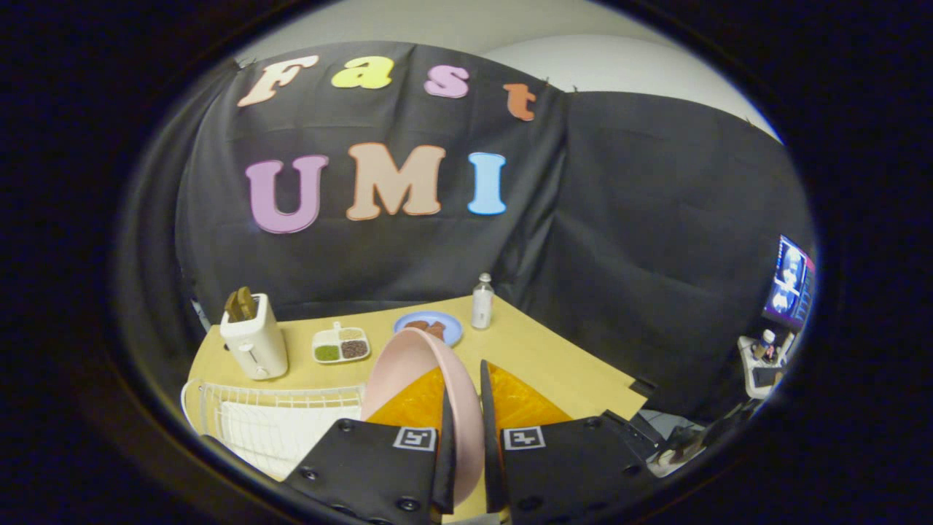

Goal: Take the plate from the dish rack, then take the spoon from the basket and place it into the plate.

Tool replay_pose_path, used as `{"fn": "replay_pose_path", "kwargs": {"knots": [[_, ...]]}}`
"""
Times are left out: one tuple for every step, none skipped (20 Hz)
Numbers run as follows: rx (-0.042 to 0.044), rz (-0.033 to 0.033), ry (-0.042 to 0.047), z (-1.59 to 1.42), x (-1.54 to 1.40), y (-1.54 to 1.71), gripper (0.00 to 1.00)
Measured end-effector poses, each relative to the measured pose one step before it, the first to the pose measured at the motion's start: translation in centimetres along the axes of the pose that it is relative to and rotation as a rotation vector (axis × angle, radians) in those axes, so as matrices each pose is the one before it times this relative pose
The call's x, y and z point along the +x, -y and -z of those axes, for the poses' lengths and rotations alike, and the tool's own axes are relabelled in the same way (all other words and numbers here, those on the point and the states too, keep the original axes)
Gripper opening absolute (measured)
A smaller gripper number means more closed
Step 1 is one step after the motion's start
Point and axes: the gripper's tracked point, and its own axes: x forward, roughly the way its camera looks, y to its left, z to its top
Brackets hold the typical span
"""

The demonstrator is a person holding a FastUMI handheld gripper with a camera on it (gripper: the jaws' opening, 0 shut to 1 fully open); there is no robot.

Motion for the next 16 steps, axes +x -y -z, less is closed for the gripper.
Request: {"fn": "replay_pose_path", "kwargs": {"knots": [[0.02096, 0.02225, -0.00672, 0.968, 0.285, 1.346, 0.2], [0.02456, 0.02191, -0.01407, 1.127, 0.393, 1.243, 0.2], [0.02499, 0.01766, -0.01655, 1.426, 0.623, 1.127, 0.2], [0.01939, 0.01499, -0.01656, 1.138, 0.494, 0.936, 0.2], [0.01448, 0.01471, -0.01971, 1.355, 0.634, 0.902, 0.2], [0.01509, 0.01681, -0.0277, 1.425, 0.784, 0.839, 0.2], [0.00963, 0.01113, -0.0229, 1.316, 0.733, 0.716, 0.2], [0.01265, 0.01321, -0.03299, 1.371, 0.757, 0.637, 0.2], [0.01194, 0.00663, -0.02589, 1.303, 0.806, 0.438, 0.2], [0.01619, 0.00537, -0.0309, 1.109, 0.609, 0.404, 0.2], [0.0178, 0.00019, -0.02356, 0.908, 0.694, 0.243, 0.2], [0.01874, -0.00544, -0.02667, 0.868, 0.838, 0.045, 0.2], [0.01558, -0.00744, -0.01943, 0.691, 0.707, 0.027, 0.2], [0.00982, -0.00587, -0.01962, 0.769, 0.654, 0.069, 0.2], [0.00214, -0.01147, -0.01297, 0.523, 0.482, 0.143, 0.2], [0.01833, -0.02362, -0.00935, 0.347, 0.56, -0.294, 0.2]]}}
